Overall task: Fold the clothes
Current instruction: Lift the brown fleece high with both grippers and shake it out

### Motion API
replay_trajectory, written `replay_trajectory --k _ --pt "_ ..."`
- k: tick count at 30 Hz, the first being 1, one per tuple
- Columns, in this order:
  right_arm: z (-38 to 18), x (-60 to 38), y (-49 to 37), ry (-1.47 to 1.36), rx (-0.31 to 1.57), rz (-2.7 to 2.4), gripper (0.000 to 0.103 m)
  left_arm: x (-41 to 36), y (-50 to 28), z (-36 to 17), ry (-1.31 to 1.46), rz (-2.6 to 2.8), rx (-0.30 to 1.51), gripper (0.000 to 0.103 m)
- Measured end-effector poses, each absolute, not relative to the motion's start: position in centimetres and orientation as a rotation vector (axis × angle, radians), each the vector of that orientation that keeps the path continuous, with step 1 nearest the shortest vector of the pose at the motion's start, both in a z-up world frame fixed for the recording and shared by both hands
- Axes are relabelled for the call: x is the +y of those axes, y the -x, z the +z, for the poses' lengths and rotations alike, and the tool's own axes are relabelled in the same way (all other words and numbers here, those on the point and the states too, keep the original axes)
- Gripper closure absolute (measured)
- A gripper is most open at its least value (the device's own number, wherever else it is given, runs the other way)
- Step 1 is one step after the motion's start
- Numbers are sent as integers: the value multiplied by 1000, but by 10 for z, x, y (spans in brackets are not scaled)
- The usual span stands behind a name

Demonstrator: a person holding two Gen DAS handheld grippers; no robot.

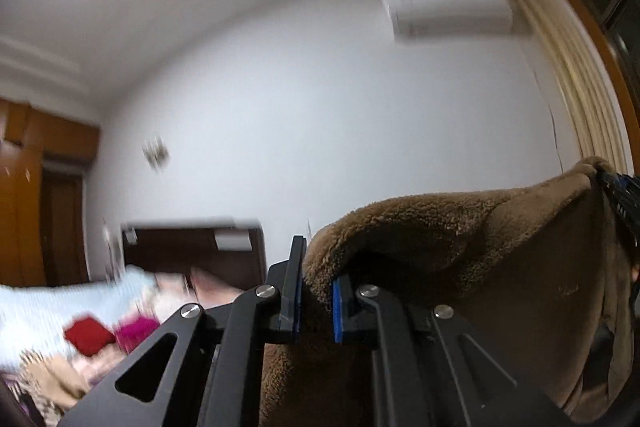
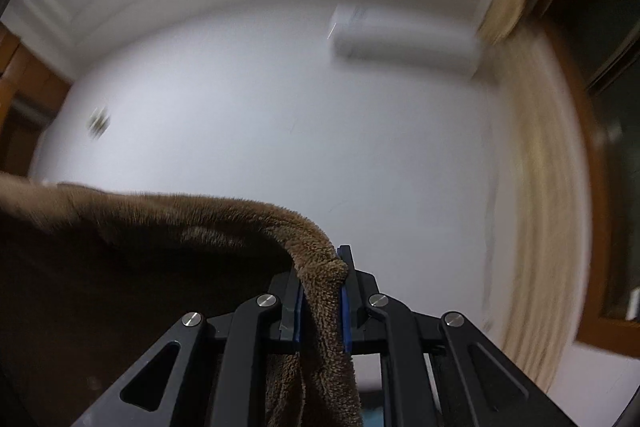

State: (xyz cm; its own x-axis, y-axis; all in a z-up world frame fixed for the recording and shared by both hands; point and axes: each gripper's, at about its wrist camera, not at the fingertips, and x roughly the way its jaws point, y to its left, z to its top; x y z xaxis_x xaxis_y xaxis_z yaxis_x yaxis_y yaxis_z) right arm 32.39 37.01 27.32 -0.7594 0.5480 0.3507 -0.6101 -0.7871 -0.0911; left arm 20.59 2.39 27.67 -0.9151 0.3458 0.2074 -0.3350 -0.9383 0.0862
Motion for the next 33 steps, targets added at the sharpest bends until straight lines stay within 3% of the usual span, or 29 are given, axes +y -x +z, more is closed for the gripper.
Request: replay_trajectory --k 5,14,26,33 --pt "319 343 -379 -766 -239 2332 89 6 -259 329 -569 2798 49 87" --pt "347 294 -447 -1059 -367 2126 89 -20 -308 350 -750 2819 76 84" --pt "318 270 -487 -960 -544 2115 89 -41 -355 342 -828 2812 199 77" --pt "277 286 -463 -731 -574 2194 89 -20 -313 315 -636 2833 304 77"
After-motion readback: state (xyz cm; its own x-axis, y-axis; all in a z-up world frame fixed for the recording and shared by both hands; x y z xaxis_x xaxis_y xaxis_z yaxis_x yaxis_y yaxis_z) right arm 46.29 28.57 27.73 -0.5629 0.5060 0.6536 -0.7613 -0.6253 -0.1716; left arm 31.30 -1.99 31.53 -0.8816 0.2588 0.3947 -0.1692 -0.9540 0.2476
